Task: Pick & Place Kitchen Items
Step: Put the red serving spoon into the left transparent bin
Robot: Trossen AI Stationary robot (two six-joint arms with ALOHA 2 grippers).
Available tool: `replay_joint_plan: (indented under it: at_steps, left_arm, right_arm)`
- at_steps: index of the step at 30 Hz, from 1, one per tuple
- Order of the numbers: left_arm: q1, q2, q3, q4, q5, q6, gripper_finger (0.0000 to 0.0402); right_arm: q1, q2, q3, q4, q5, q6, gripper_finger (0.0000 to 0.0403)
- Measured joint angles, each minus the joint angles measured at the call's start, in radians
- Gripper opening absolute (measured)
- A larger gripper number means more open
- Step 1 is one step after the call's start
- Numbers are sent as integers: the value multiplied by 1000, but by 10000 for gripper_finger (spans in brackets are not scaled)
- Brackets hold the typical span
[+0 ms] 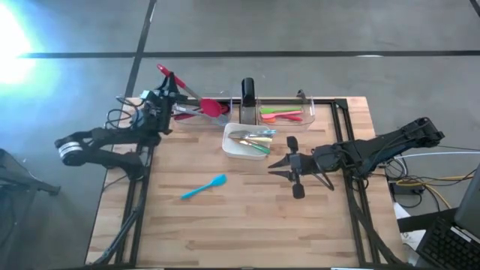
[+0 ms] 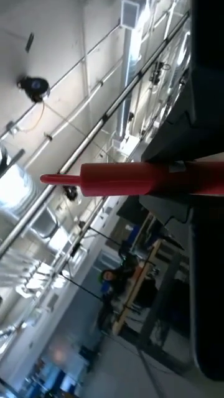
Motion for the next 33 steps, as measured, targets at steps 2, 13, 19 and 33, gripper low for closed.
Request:
replay_joint_plan:
  at_steps: [2, 13, 19, 33]
  left_arm:
    - [34, 38, 1, 2, 0, -63, 71]
    - [90, 256, 72, 17, 3, -152, 71]
    - [91, 356, 114, 17, 6, -134, 71]
    - [90, 437, 114, 6, 62, -122, 72]
  right_arm:
    - [0, 0, 0, 2, 0, -5, 66]
    - [0, 0, -22, 6, -1, -6, 54]
    - [0, 0, -47, 5, -1, 2, 54]
    - [0, 0, -56, -3, -1, 23, 53]
